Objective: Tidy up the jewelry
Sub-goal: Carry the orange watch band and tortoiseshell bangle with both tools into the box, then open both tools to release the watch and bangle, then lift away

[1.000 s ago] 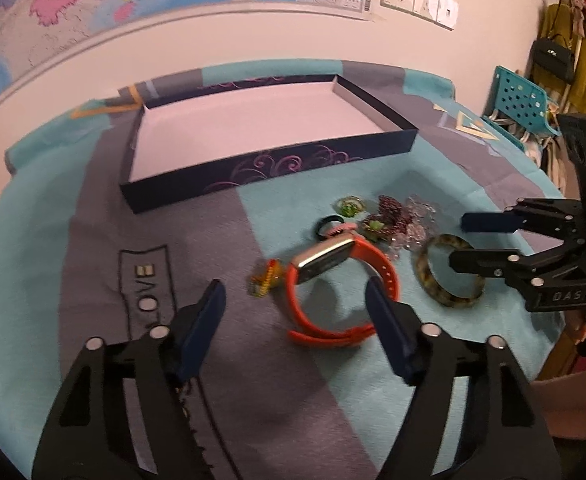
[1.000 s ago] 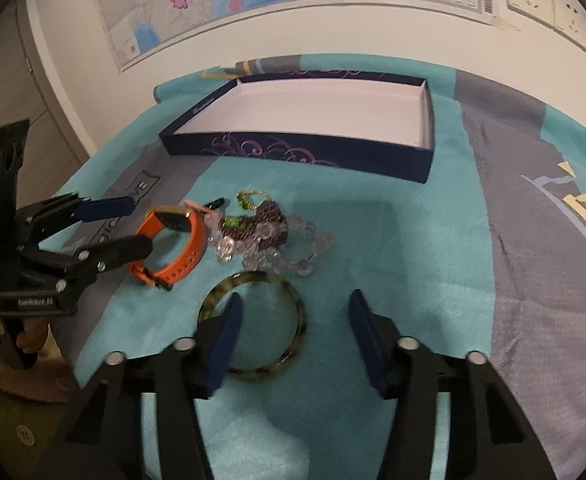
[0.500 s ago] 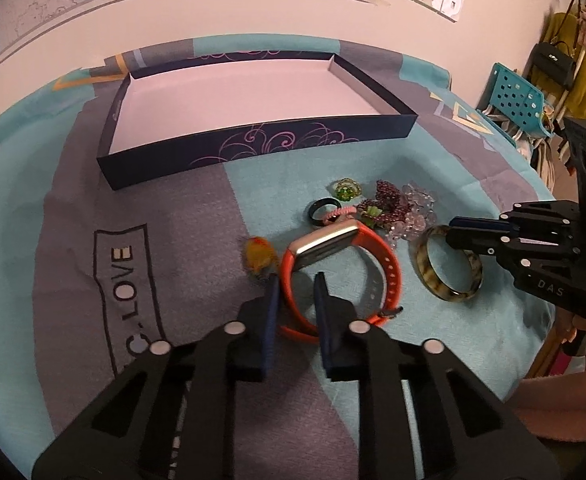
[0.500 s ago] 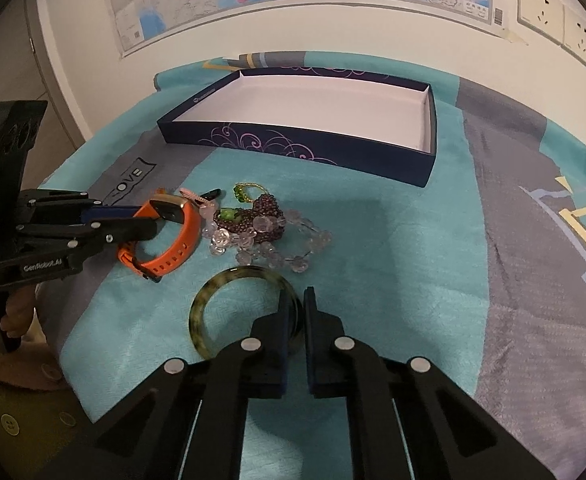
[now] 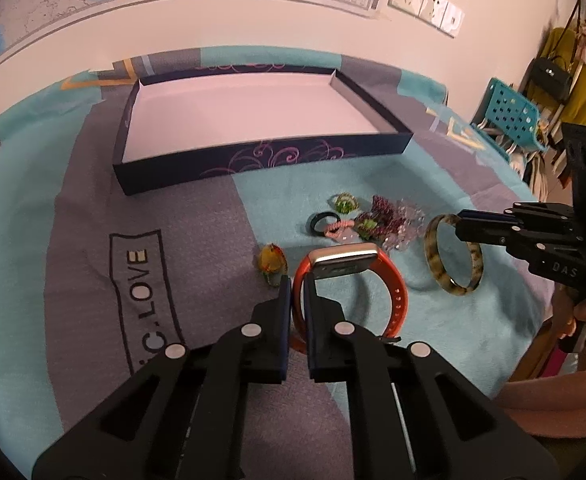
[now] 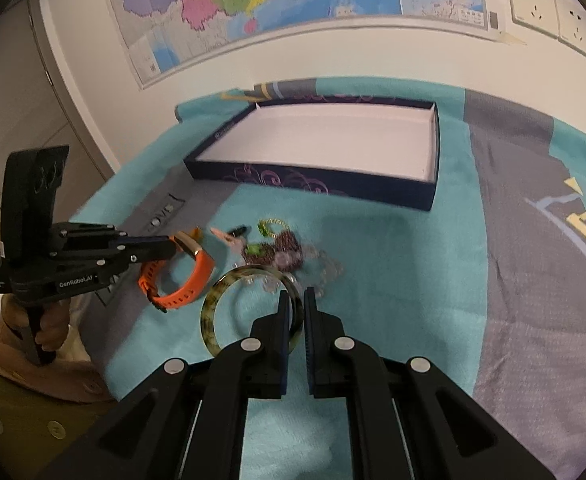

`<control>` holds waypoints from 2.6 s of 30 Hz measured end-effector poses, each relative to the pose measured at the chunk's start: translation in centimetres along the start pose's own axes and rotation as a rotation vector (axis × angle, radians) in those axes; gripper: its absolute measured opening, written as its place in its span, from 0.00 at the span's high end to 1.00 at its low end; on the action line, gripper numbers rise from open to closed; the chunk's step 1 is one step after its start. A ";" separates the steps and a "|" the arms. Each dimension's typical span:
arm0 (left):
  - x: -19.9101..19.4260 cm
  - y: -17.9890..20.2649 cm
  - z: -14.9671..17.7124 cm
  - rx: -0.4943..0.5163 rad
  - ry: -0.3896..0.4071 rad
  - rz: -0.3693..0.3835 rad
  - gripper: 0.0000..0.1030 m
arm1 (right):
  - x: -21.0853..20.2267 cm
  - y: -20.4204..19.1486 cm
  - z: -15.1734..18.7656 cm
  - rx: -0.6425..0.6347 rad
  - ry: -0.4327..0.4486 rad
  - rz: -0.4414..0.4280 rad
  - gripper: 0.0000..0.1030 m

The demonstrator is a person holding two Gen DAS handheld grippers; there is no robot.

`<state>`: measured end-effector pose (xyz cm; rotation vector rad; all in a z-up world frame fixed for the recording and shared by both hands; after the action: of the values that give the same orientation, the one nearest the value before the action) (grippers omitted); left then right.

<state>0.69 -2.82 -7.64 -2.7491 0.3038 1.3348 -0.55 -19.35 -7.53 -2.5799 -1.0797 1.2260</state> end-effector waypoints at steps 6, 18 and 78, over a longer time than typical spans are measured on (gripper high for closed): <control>-1.7 -1.5 -2.5 -0.040 0.059 0.029 0.94 | -0.5 0.4 -3.0 -0.012 0.062 -0.013 0.95; 1.9 -5.7 -12.7 -0.116 0.129 -0.050 0.94 | 4.2 4.9 -14.0 -0.040 0.099 0.080 0.95; 1.5 -5.4 -12.7 -0.045 0.193 -0.102 0.41 | 4.0 1.0 -9.6 -0.131 0.019 0.011 0.51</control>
<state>12.48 0.30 -1.04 -2.8926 0.1432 1.0676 8.56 -15.57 -4.05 -2.6899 -1.1818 1.1681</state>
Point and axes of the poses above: each gripper's, at about its wrist camera, not at the fingertips, and x roughly the way its jaws point, y to its right, z to its underside, the point moved 5 cm from there along x, roughly the way its jaws point, and after that the axes turned 11 degrees about -z, right-handed, at the moved point
